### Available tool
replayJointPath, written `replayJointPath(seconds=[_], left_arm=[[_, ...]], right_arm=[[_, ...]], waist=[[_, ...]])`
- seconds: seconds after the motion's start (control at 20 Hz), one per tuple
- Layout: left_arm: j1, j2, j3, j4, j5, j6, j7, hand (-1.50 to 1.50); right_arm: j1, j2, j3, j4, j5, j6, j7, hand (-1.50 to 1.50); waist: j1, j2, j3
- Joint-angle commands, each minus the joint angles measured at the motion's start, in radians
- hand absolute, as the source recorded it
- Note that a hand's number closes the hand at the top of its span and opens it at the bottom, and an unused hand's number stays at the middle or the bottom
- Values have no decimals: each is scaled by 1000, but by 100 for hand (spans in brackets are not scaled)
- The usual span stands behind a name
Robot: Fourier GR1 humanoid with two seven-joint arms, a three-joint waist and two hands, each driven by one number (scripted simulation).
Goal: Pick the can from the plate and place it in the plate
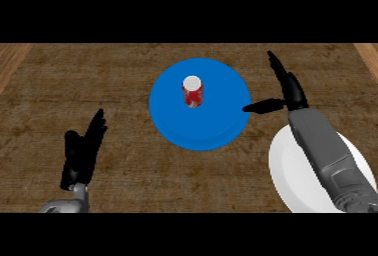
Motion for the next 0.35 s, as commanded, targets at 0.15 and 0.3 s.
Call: replayJointPath(seconds=[0.15,0.3], left_arm=[[-11,-37,-16,92,-31,22,-80,0],[1,18,31,34,24,-35,-46,0]], right_arm=[[-8,-52,-30,86,2,-27,-60,-150],[-55,-45,-17,99,22,-60,11,-150]], waist=[[9,6,1],[13,4,0]])
